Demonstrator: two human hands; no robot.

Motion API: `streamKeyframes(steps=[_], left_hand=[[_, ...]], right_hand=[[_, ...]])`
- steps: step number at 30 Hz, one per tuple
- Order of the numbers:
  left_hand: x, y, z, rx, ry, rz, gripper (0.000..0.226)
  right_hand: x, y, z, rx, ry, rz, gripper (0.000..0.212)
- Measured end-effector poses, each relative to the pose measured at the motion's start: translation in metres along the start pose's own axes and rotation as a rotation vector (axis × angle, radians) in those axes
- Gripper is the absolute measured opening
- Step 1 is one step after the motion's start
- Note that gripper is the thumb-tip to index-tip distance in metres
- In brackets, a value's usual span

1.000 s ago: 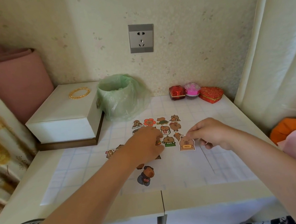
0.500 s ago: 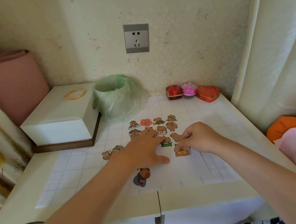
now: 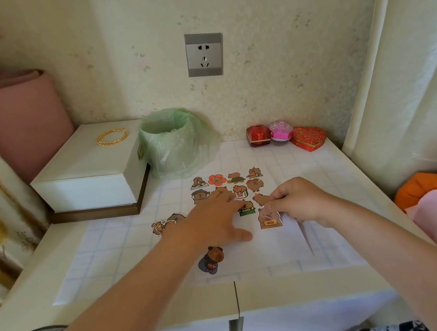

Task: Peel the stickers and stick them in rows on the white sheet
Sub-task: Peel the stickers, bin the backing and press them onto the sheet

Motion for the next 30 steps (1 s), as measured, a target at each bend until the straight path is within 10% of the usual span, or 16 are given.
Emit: streamKeyframes(steps=[30], left_hand=[[-0.005, -0.001, 0.02, -0.162, 0.038, 0.039, 0.058]], right_hand=[[0.018, -0.007, 0.012, 0.169, 0.494, 0.204, 0.038]])
Point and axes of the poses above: each hand's wrist, its own y-axis away from the middle knuckle, its own x-axis out of the back of the hand, z = x × y, the point moved 1 cm from there along -y, towards the middle knuckle, and after that the axes turned 2 degrees about -y, right-handed, at the moved point
